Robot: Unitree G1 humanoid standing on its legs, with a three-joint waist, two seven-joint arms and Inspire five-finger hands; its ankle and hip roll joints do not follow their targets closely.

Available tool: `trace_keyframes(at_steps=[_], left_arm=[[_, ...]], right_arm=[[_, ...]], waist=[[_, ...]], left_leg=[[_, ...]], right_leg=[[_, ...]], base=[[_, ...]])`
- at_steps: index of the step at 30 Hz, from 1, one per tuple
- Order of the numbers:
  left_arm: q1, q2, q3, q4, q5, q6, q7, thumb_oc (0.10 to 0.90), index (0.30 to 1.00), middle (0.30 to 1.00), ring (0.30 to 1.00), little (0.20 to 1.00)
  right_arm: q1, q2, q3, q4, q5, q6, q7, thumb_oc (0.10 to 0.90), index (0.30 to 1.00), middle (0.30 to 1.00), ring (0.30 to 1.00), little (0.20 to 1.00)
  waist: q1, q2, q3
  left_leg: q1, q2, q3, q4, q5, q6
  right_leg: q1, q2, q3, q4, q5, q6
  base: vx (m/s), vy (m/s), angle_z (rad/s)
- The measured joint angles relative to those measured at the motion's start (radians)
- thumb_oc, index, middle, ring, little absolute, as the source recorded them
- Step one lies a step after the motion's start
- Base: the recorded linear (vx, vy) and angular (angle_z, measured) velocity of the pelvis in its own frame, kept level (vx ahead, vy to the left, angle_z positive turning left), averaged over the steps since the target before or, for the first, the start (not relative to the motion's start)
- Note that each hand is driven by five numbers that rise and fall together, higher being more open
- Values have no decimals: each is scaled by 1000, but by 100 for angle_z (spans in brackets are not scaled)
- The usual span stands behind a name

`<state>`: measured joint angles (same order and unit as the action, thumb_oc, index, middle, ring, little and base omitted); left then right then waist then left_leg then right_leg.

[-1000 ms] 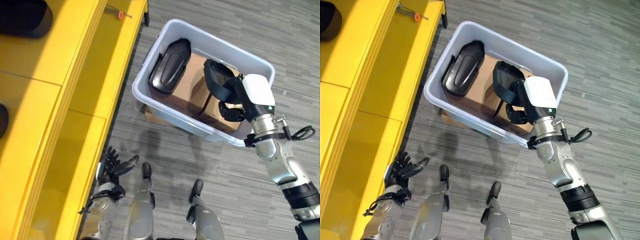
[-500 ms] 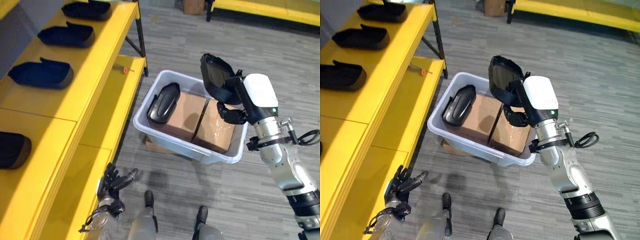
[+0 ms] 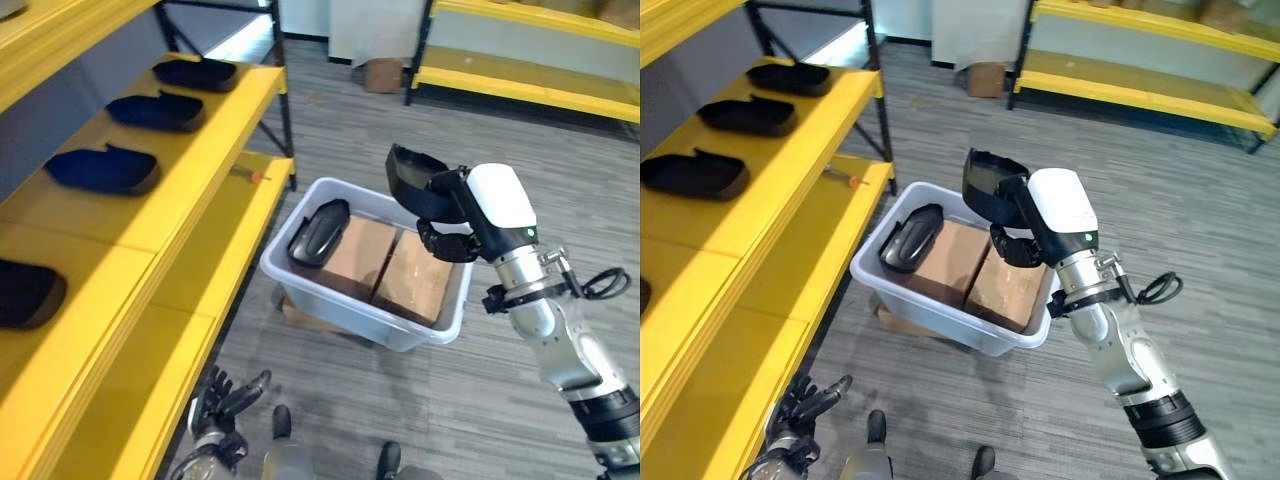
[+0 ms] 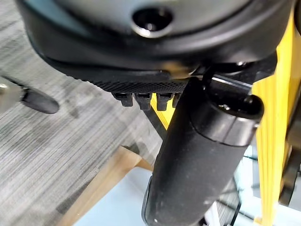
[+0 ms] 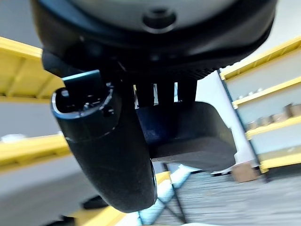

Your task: Move parts from the plastic box to the shelf.

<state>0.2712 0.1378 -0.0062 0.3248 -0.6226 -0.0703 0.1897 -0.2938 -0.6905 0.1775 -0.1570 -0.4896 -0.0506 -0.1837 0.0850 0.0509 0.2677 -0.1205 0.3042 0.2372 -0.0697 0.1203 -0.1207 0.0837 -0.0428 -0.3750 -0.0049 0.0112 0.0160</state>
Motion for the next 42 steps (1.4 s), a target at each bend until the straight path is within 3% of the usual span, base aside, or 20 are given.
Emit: trace_keyframes(at_steps=[1, 2, 3, 5, 6, 7, 8, 9, 10, 11, 13, 15, 18, 19, 25, 31, 40, 42], left_arm=[[-11, 1, -16, 21, 0, 6, -5, 900, 1000, 1000, 1000, 1000], [-17, 2, -32, 42, 0, 14, 1, 900, 1000, 1000, 1000, 1000], [-12, 1, -34, 53, -1, 26, 1, 900, 1000, 1000, 1000, 1000], [-10, -3, -39, 59, -1, 26, 1, 900, 1000, 1000, 1000, 1000], [-17, -3, -42, 55, -1, 26, -1, 900, 1000, 1000, 1000, 1000], [-49, -3, -43, 47, -1, 26, -2, 900, 1000, 1000, 1000, 1000], [-78, 8, -56, 41, 0, 23, -1, 900, 1000, 1000, 1000, 1000], [-99, 30, -87, 20, 1, 24, -3, 900, 1000, 1000, 1000, 1000], [-103, 39, -97, -4, 1, 23, -7, 900, 1000, 1000, 1000, 1000], [-107, 57, -105, -23, 1, 20, -4, 900, 1000, 1000, 1000, 1000], [-115, 89, -102, 2, 2, 26, -2, 900, 1000, 1000, 1000, 1000], [-81, 112, -97, 18, 9, 33, -6, 900, 1000, 1000, 1000, 1000], [-24, 115, -73, -11, 20, 27, -9, 900, 1000, 1000, 1000, 1000], [-16, 113, -68, -12, 27, 27, -7, 900, 1000, 1000, 1000, 1000], [22, 110, -28, -12, 48, 29, -6, 900, 1000, 1000, 1000, 1000], [26, 108, -28, -13, 49, 29, -6, 900, 1000, 1000, 1000, 1000], [24, 108, -29, -13, 49, 29, -7, 900, 1000, 1000, 1000, 1000], [16, 91, -18, -9, 50, 29, -8, 900, 1000, 1000, 1000, 1000]], right_arm=[[-1, -2, 2, 0, 0, 0, 0, 400, 300, 300, 300, 300], [1, -1, 3, 0, 0, 2, 0, 400, 300, 300, 300, 300], [4, -3, 3, -4, 1, 2, 0, 400, 300, 300, 300, 300], [24, -12, -4, -19, 1, 4, 0, 400, 300, 300, 300, 300], [49, -13, -21, -45, 1, 7, -1, 400, 300, 300, 300, 300], [107, -11, -66, -100, 1, 13, -10, 400, 300, 300, 300, 300], [136, -8, -101, -123, 0, 12, -11, 400, 300, 300, 300, 300], [174, 7, -158, -162, 0, 15, -11, 400, 300, 300, 300, 300], [164, 12, -172, -166, 0, 14, -22, 400, 300, 300, 300, 300], [132, 25, -167, -160, -1, 9, -22, 400, 300, 300, 300, 300], [91, 32, -151, -160, -2, -9, -23, 400, 300, 300, 300, 300], [101, 71, -165, -161, -21, -30, -35, 400, 300, 300, 300, 300], [100, 77, -186, -166, -53, -22, -47, 400, 300, 300, 300, 300], [98, 79, -198, -168, -66, -14, -56, 400, 300, 300, 300, 300], [96, 77, -194, -206, -150, -8, -67, 400, 300, 300, 300, 300], [95, 77, -192, -234, -176, -42, -67, 400, 300, 300, 300, 300], [95, 76, -192, -234, -177, -32, -67, 400, 300, 300, 300, 300], [74, 21, -167, -234, -200, -12, -67, 400, 300, 300, 300, 300]], waist=[[24, -7, 4], [36, -20, 12], [26, -32, 12], [-7, -42, 16], [-27, -31, 9], [-77, -13, 0], [-90, -18, -2], [-118, -24, -6], [-125, -21, -8], [-106, -19, -9], [-89, -31, -9], [-82, -54, -25], [-75, -61, -39], [-79, -63, -40], [-29, -109, -68], [-31, -112, -70], [-52, -112, -70], [-42, -114, -71]], left_leg=[[-18, -9, 9, 32, -28, 57], [-42, -34, 13, 162, -54, 84], [-52, -58, 36, 318, -91, 67], [-31, -94, 36, 496, -154, 57], [-10, -108, 41, 539, -160, 58], [4, -123, 99, 530, -176, 83], [1, -136, 144, 471, -179, 87], [1, -146, 230, 419, -182, 95], [23, -159, 259, 352, -192, 140], [38, -167, 250, 294, -207, 163], [39, -175, 251, 270, -205, 168], [84, -221, 241, 230, -201, 171], [93, -251, 224, 167, -194, 162], [100, -260, 213, 147, -165, 168], [100, -293, 171, 81, -126, 171], [99, -292, 168, 82, -112, 179], [97, -288, 167, 80, -108, 175], [91, -290, 158, 82, -132, 172]], right_leg=[[-10, -22, -21, -1, 3, -6], [-7, -59, -54, -4, 17, -7], [2, -98, -88, -5, 18, -5], [18, -154, -143, 24, 3, 10], [21, -173, -176, 48, -7, 21], [19, -209, -244, 127, -28, 41], [22, -242, -260, 157, -22, 38], [40, -251, -292, 159, -21, 38], [13, -252, -298, 203, -32, 48], [-32, -249, -281, 237, -73, 57], [-104, -236, -238, 246, -107, 46], [-83, -251, -267, 182, 10, 59], [-64, -259, -295, 149, 26, 77], [-61, -259, -307, 142, 35, 75], [-35, -254, -352, 72, 80, 86], [-31, -253, -363, 63, 80, 87], [-30, -245, -364, 57, 80, 87], [-23, -251, -367, 73, 82, 89]], base=[[-220, -142, 61], [-143, -119, 70], [-133, -100, 88], [-107, -50, 114], [-65, 97, 203], [10, 195, 223], [33, 177, 268], [32, 64, 194], [0, 0, 131], [29, 177, 48], [67, 264, 4], [111, 328, 23], [39, 173, 30], [28, 123, 37], [23, 93, 23], [0, 0, 4], [11, 28, 1], [76, 165, 9]])
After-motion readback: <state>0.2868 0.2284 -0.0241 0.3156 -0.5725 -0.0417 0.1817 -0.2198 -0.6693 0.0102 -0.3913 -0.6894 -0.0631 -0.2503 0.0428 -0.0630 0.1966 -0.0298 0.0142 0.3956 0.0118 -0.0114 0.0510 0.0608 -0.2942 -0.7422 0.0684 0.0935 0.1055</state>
